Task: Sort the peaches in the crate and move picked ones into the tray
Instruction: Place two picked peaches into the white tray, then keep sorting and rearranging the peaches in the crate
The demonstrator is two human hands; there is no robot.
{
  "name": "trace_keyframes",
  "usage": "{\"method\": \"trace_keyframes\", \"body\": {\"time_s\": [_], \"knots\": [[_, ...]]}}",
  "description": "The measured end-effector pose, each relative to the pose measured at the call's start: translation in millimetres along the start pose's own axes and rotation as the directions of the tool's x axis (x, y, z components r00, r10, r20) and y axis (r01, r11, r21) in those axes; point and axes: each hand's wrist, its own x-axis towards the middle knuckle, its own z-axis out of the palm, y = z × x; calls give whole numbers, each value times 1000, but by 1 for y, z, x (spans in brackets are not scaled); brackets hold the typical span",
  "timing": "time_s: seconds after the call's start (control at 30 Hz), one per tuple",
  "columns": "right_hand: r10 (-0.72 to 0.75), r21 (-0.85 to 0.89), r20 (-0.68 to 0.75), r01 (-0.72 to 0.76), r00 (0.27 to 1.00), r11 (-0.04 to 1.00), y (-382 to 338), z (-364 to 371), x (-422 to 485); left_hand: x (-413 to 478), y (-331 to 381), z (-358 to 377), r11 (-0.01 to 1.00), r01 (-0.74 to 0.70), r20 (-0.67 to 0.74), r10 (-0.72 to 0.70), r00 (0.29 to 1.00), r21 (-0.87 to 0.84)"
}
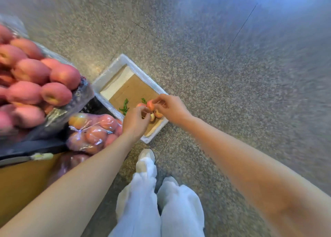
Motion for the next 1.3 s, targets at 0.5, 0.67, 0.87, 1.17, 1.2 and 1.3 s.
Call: {"method": "trace_keyframes", "body": {"time_s": [0.5,0.67,0.87,1.17,1.2,1.3], "knots": [[-563,-85,-89,557,821,826,-428,-108,-240,-302,157,-349,906,-413,-606,382,697,96],[-735,-180,72,734,674,655,-510,-38,-264,-359,86,-429,930,-160,-752,363,549,332],[-575,-425,454,732,681,533,-554,39,-280,-419,-30,-487,975,53,-583,85,808,215],[-282,-568,481,541,830,620,-594,80,-283,-457,-89,-528,940,-329,-240,299,923,-92],[-258,-578,486,529,835,621,-601,82,-281,-458,-94,-536,928,-338,-244,295,924,-156],[-238,-604,496,529,835,596,-623,93,-274,-459,-115,-559,939,-314,-251,272,929,-144]]}}
